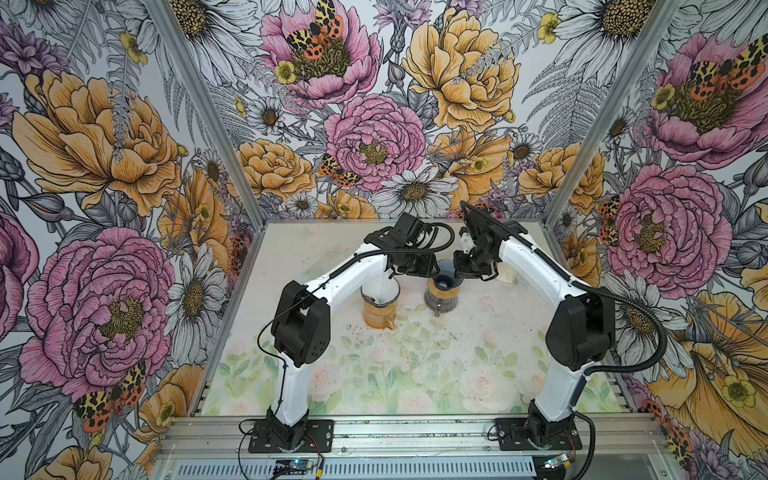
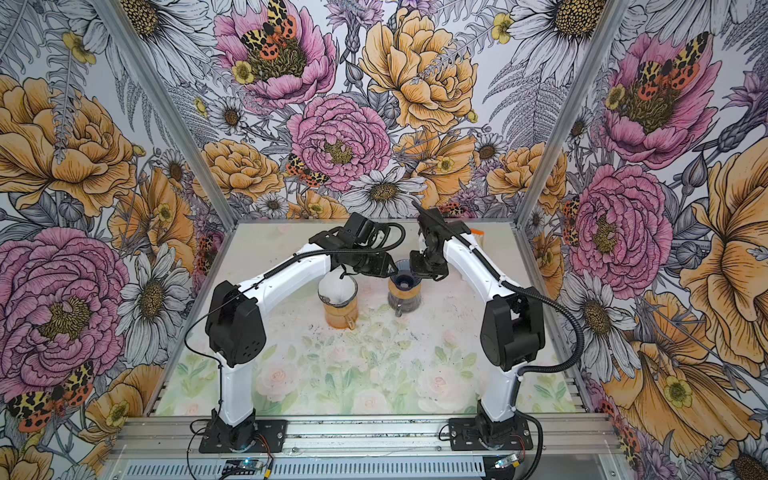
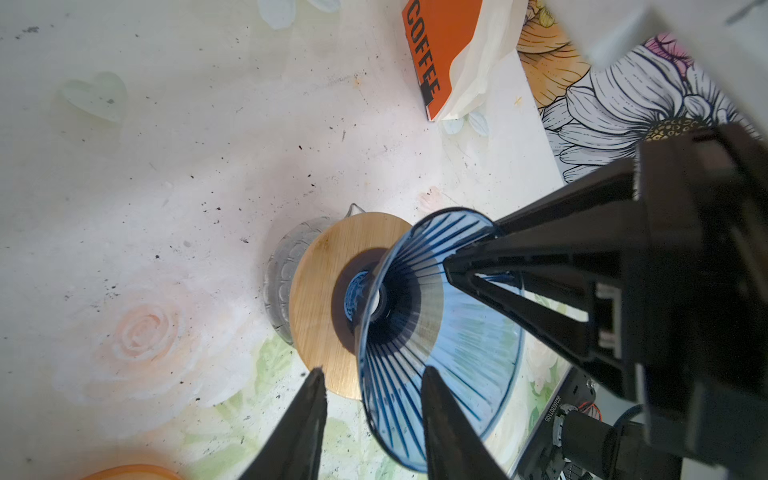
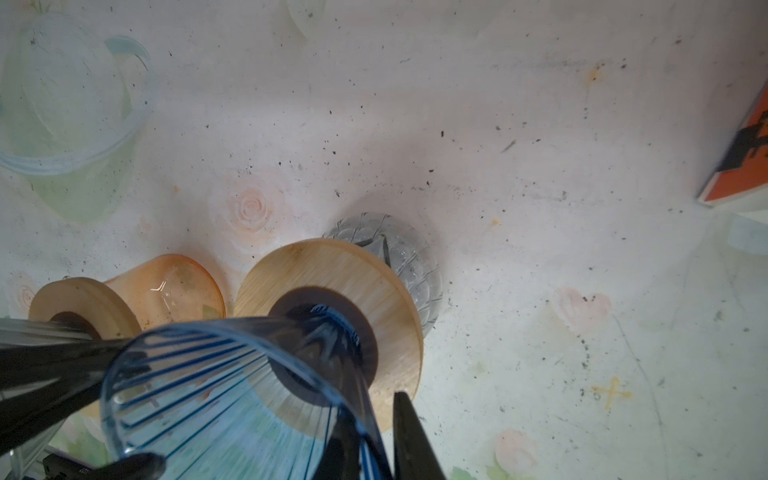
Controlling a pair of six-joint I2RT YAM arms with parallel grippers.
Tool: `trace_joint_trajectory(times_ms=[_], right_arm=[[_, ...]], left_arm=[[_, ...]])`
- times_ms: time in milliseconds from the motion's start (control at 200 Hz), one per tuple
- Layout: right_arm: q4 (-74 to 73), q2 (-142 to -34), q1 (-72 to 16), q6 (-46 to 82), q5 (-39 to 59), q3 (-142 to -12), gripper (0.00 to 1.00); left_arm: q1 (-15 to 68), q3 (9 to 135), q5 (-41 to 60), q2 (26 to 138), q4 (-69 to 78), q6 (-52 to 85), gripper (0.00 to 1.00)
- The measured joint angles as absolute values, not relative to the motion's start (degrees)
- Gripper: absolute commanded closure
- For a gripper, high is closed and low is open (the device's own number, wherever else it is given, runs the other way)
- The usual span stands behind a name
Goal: Place the coffee filter in the dripper
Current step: 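Hold the blue dripper in the holder with both grippers and press it down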
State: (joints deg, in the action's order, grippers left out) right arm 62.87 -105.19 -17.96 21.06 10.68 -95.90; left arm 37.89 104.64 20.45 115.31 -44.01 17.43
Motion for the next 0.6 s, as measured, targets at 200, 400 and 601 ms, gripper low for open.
trace_joint_trajectory(times_ms=[200, 400, 601], right_arm=[[62.48, -104.81, -18.0, 21.45, 10.26, -95.77, 0.85], [61.25, -104.09, -18.09, 21.65, 10.26, -94.67, 0.87], [60.31, -103.79, -18.09, 21.85, 10.31, -94.21, 0.88]], left_arm=[[38.13, 106.67, 20.45, 116.88, -44.77, 18.11, 0.67], [38.13, 106.89, 20.45, 117.03, -45.06, 19.0, 0.71], [38.13, 106.89, 20.45, 117.3, -45.12, 19.62, 0.73]])
